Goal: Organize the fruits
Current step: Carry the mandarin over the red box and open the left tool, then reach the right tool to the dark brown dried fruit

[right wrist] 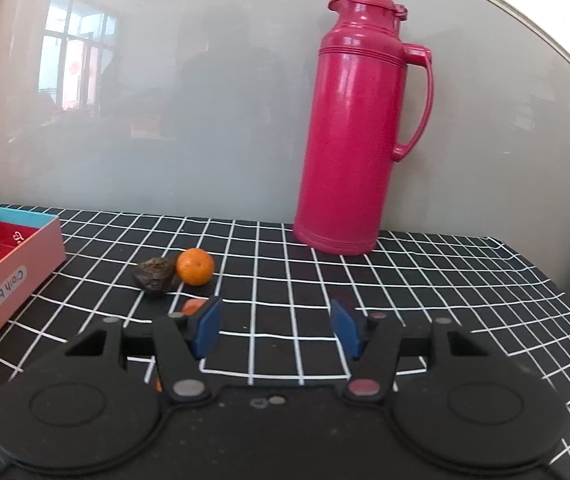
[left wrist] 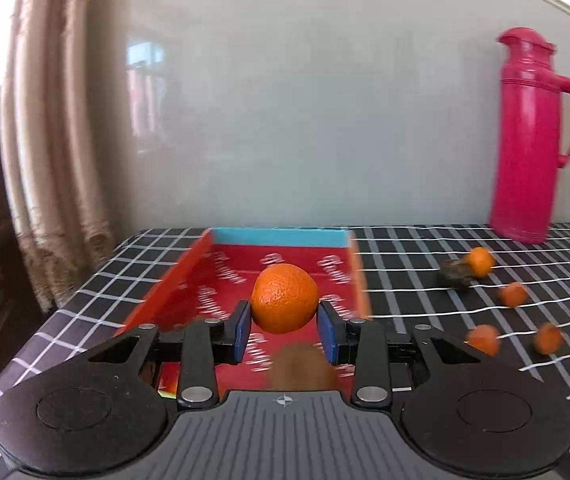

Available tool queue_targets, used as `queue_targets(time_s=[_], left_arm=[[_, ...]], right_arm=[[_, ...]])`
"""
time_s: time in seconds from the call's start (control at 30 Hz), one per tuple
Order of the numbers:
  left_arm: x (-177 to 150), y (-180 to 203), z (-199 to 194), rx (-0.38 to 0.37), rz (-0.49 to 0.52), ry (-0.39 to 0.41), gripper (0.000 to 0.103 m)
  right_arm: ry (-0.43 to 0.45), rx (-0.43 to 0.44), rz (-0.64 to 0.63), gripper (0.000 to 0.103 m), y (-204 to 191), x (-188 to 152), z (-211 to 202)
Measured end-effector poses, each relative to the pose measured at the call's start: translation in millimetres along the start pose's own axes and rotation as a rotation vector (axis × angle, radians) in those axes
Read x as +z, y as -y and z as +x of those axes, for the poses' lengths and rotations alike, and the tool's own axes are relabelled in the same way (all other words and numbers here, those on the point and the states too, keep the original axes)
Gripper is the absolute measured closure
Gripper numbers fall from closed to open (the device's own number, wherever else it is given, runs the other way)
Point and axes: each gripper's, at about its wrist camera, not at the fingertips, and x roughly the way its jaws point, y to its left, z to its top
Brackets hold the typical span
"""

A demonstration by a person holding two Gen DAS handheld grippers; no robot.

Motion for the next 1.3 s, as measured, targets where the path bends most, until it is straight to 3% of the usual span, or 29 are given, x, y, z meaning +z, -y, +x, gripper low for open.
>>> queue_targets(time_s=[0.17, 0.4, 0.47, 0.53, 0.57, 0.83, 1.3], left_arm=[[-4.1, -19.1, 9.7, 0.030, -0.032, -0.029, 0.067], [-4.2, -23.0, 0.9, 0.047, -0.040, 0.006, 0.067], [-5.0, -21.3, 2.3, 0.044, -0.033, 0.002, 0.059], [-4.8, -18.5, 0.4, 0.046, -0.029, 0.015, 0.039], [-4.3, -17.8, -0.8, 0.046, -0.025, 0.026, 0.035], [-4.4, -9.5, -9.2, 0.051, 0.006, 0.074, 0.019], [-12.3, -26.9, -11.1, 0.104, -0.004, 0.090, 0.015]], right_arm=[[0.012, 0.008, -0.014, 0.044, -7.2, 1.2, -3.4], [0.007, -0.006, -0.002, 0.044, 1.5, 0.1, -3.2], [0.012, -0.007, -0.001, 0.044, 2.1, -0.6, -3.7], [0.010, -0.008, -0.001, 0.043, 2.8, -1.3, -4.1], [0.011, -0.009, 0.001, 0.043, 3.3, -1.2, -4.5], [0.018, -0.010, 0.008, 0.043, 7.8, -1.1, -3.3], [0.043, 0.058, -0.037, 0.043, -31.4, 8.6, 6.2]])
